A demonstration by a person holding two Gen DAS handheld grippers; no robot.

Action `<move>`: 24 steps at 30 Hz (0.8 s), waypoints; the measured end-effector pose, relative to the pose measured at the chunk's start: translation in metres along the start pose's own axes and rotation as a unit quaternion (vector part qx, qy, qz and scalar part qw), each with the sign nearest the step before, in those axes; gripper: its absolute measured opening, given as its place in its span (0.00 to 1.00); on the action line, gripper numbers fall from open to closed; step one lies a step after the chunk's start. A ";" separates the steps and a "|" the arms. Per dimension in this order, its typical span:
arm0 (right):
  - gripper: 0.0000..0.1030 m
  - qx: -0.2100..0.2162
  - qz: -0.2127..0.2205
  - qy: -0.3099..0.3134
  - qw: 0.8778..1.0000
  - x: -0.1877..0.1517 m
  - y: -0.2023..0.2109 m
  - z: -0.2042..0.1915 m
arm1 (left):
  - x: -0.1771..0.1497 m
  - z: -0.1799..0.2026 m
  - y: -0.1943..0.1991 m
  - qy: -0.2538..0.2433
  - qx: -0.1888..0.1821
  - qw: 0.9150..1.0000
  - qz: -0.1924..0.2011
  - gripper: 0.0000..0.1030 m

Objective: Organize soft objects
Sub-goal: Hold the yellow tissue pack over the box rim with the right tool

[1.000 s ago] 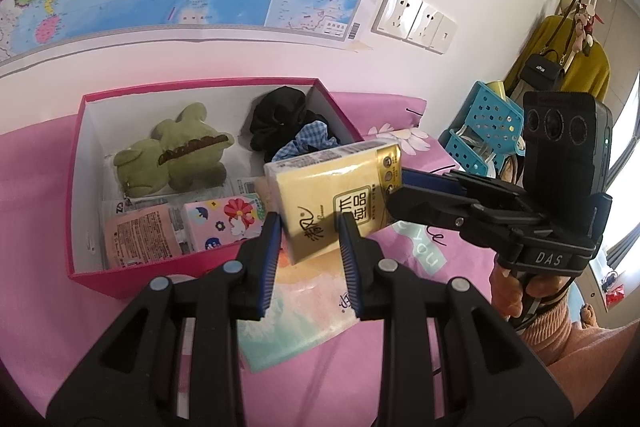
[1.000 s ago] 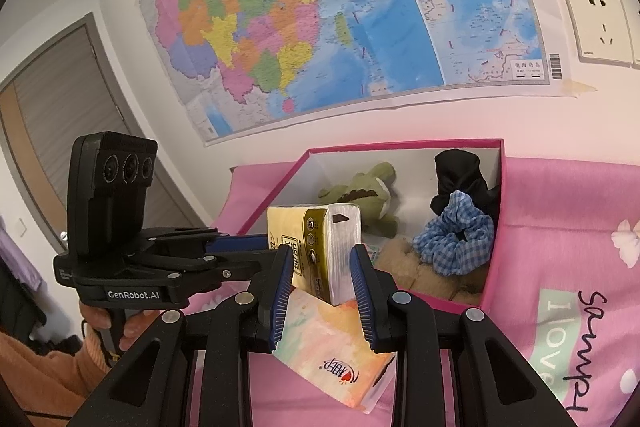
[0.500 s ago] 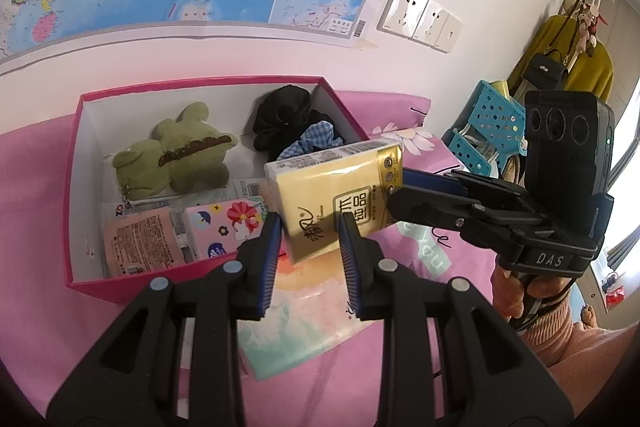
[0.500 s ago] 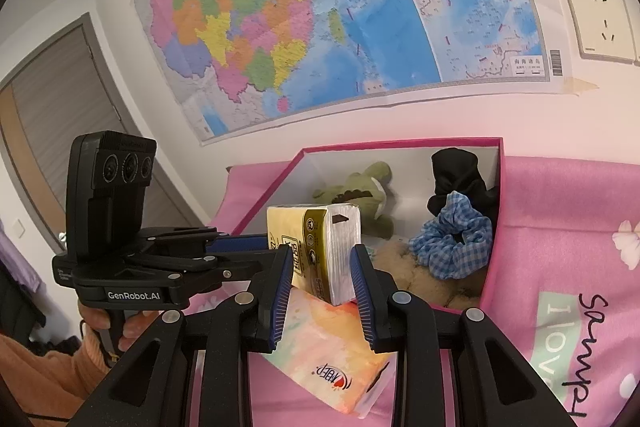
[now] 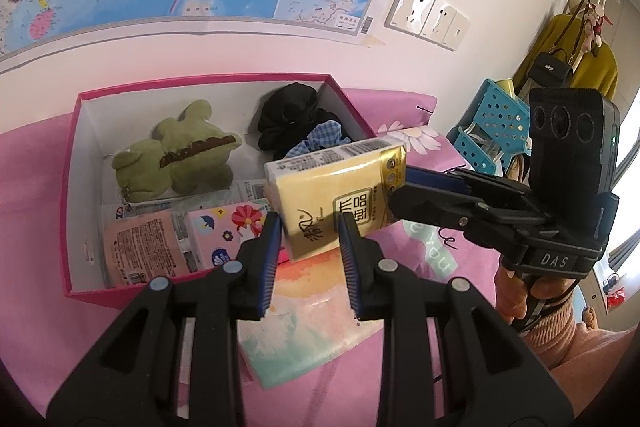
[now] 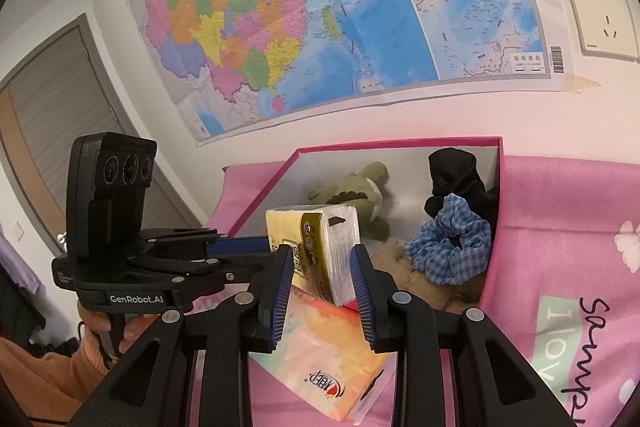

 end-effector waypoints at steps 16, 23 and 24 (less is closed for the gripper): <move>0.30 0.004 -0.004 -0.013 1.000 0.002 -0.004 0.008 | 0.009 -0.003 -0.006 0.001 0.009 1.000 -0.007 0.30; 0.30 0.006 -0.006 -0.019 1.000 0.005 -0.006 0.010 | 0.013 -0.007 -0.010 0.005 0.014 1.000 -0.011 0.30; 0.30 0.008 -0.007 -0.021 1.000 0.005 -0.007 0.011 | 0.013 -0.008 -0.010 0.007 0.015 1.000 -0.011 0.30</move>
Point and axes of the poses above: each gripper's, at about its wrist camera, not at the fingertips, and y roughly against the way its jaws point, z to its right, x to its top, the point moved 6 cm from there along -y, roughly the way its jaws point, and after that the axes turned 14 degrees about -z, right-handed, at the moved point
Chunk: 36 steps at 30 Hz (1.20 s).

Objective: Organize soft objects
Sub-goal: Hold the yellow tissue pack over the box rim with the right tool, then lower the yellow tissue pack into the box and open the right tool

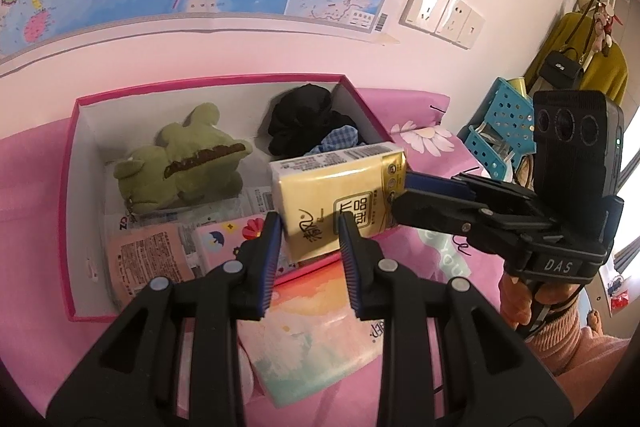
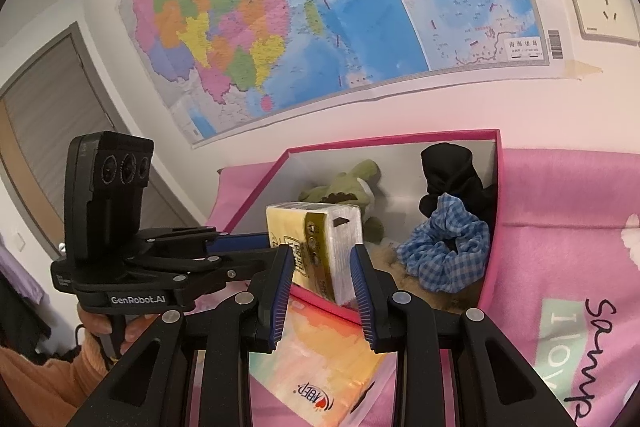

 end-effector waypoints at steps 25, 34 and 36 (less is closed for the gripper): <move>0.30 -0.017 -0.023 -0.042 0.999 0.016 -0.028 0.022 | 0.017 -0.024 -0.020 0.036 0.023 0.999 -0.022 0.30; 0.35 -0.038 -0.011 -0.030 0.999 0.009 -0.016 0.015 | 0.001 -0.015 0.000 0.016 0.036 0.999 0.012 0.37; 0.42 -0.045 -0.003 -0.020 0.999 0.005 -0.009 0.008 | -0.005 -0.010 0.009 0.008 0.038 0.999 0.027 0.55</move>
Point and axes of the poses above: each gripper's, at about its wrist camera, not at the fingertips, and y roughly against the way its jaws point, z to its right, x to its top, the point moved 6 cm from there along -y, roughly the way its jaws point, and after that the axes turned 14 degrees about -z, right-handed, at the moved point
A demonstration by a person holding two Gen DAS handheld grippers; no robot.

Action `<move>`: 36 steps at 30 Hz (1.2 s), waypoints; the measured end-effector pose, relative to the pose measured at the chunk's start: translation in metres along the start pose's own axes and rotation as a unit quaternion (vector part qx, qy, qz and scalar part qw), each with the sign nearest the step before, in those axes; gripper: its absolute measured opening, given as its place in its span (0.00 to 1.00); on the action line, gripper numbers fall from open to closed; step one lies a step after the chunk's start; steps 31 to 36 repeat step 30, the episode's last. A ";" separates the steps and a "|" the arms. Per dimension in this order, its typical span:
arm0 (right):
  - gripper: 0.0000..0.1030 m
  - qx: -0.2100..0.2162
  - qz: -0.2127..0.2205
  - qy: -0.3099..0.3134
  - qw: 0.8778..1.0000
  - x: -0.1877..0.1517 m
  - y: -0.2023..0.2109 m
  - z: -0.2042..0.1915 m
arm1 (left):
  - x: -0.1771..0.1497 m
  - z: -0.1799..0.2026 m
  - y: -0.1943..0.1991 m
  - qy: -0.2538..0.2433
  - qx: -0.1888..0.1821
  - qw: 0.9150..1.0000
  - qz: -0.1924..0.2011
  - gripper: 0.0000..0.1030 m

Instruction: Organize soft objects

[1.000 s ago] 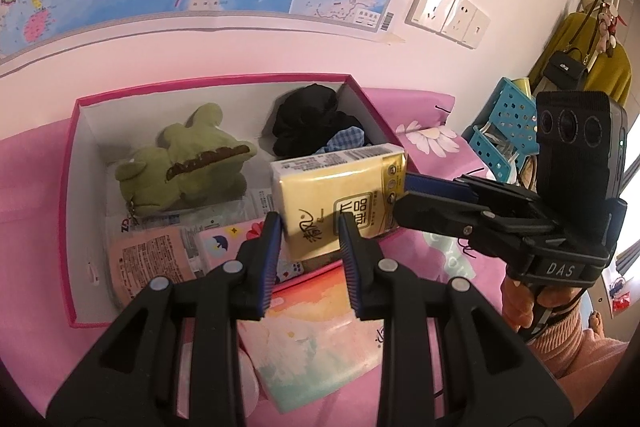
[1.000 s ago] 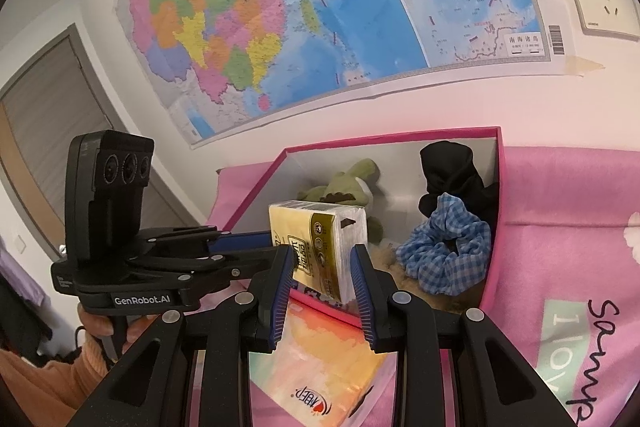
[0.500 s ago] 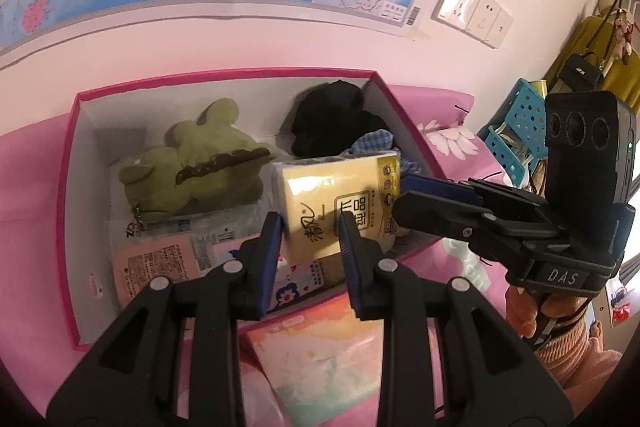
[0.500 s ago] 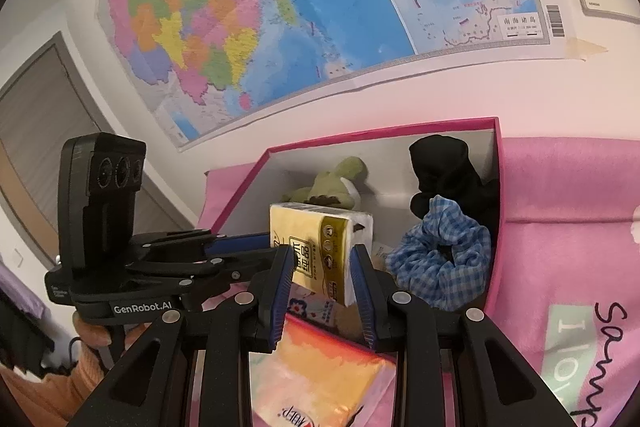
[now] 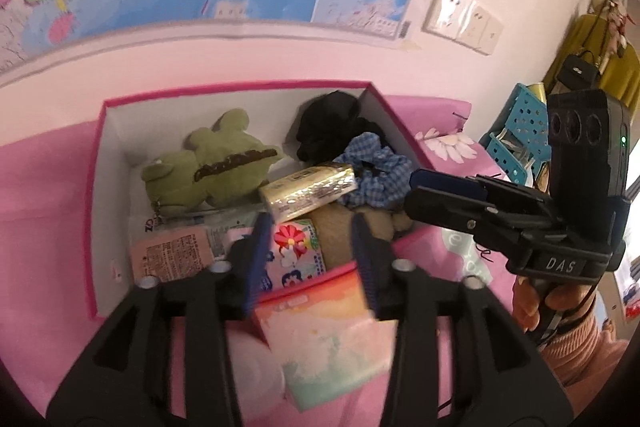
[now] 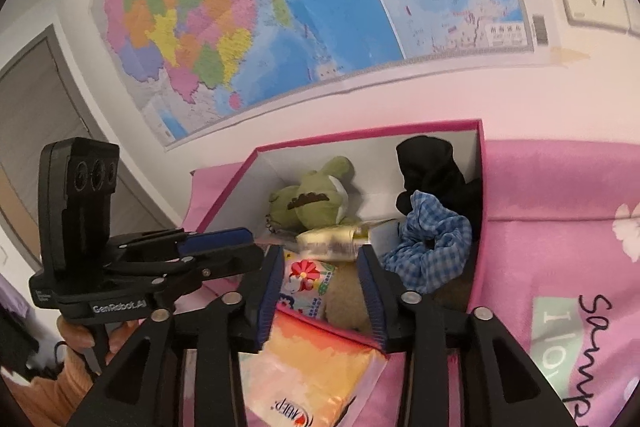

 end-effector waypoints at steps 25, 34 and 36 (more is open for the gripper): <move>1.00 -0.115 0.031 0.056 0.991 -0.119 0.030 -0.052 | -0.119 0.008 0.052 0.053 0.065 0.993 0.079 0.99; 1.00 -0.116 0.027 0.053 0.991 -0.126 0.030 -0.052 | -0.127 0.005 0.052 0.067 0.060 0.993 0.081 0.99; 1.00 -0.116 0.027 0.053 0.991 -0.126 0.030 -0.052 | -0.127 0.005 0.052 0.067 0.060 0.993 0.081 0.99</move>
Point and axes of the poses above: each gripper's, at about its wrist camera, not at the fingertips, and y roughly against the way its jaws point, z to its right, x to its top, the point moved 6 cm from there along -y, roughly the way its jaws point, and after that the axes turned 14 degrees about -z, right-handed, at the moved point
